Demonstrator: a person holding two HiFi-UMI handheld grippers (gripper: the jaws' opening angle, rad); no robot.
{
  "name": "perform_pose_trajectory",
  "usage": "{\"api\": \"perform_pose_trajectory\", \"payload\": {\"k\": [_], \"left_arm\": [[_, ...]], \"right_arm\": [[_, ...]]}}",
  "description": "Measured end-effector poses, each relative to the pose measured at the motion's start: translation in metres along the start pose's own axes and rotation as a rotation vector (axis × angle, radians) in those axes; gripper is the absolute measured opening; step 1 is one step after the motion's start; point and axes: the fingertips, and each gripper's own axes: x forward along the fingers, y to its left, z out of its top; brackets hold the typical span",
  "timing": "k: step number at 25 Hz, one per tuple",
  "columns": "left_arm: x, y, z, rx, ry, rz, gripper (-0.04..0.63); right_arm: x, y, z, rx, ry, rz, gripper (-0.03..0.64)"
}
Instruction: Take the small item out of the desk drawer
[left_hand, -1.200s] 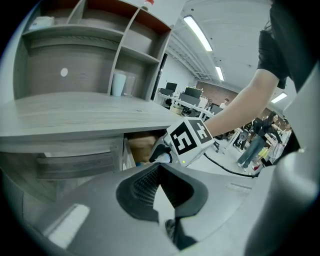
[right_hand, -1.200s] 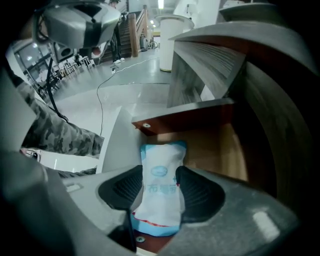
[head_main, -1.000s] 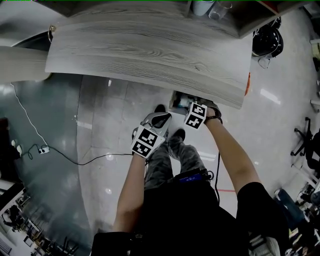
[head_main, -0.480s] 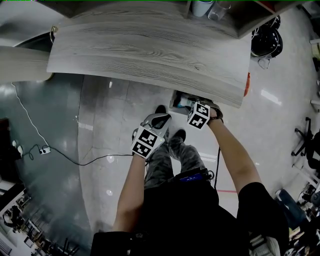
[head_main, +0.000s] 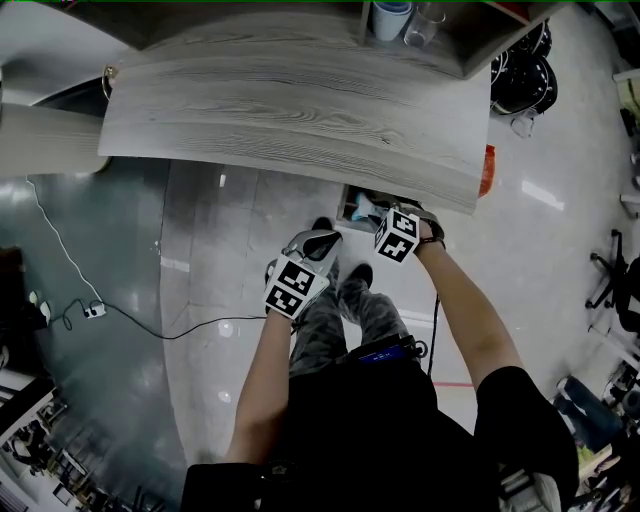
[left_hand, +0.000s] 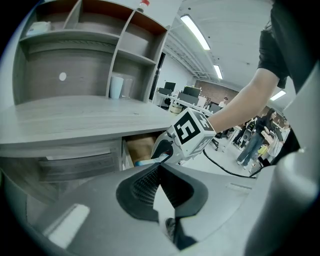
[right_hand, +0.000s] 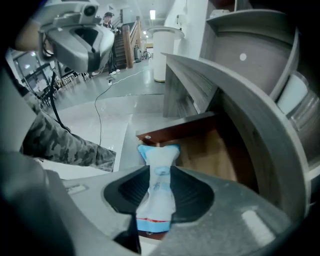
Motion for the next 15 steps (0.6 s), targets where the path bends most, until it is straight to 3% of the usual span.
{"api": "perform_pose_trajectory", "payload": {"k": [15], "left_arm": [[-0.012,-0.020,0.024,0.034,0.004,-0.033,0.000]], "right_arm": [[-0.058,0.009,0.014,0.048,-0.054,0.001,0.127]]}}
